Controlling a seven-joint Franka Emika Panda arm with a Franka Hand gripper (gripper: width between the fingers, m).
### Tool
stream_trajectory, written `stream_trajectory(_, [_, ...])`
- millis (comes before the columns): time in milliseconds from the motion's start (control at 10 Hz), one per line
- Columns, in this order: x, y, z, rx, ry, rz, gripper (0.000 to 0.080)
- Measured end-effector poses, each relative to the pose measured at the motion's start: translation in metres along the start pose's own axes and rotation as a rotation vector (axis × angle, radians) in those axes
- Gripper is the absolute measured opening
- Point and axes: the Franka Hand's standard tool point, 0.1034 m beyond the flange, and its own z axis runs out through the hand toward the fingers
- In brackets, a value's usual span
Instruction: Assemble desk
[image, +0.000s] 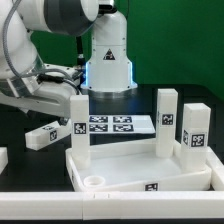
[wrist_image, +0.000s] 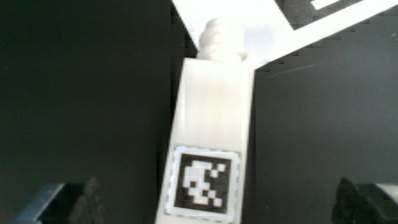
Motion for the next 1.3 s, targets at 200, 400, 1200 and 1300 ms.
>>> stream_trajectory(200, [-0.003, 0.001, 0.002, 0.008, -0.015, 0.007, 0.0649])
stream_trajectory(400, [-0.004, 0.006, 0.003, 0.069, -0.034, 0.049, 0.0649])
stream_trajectory(1200, [0.012, 0.009, -0.010, 0.137, -0.409, 0.057, 0.0649])
stream_trajectory(1300, [0.011, 0.011, -0.006, 0.135, -0.471, 0.059, 0.0649])
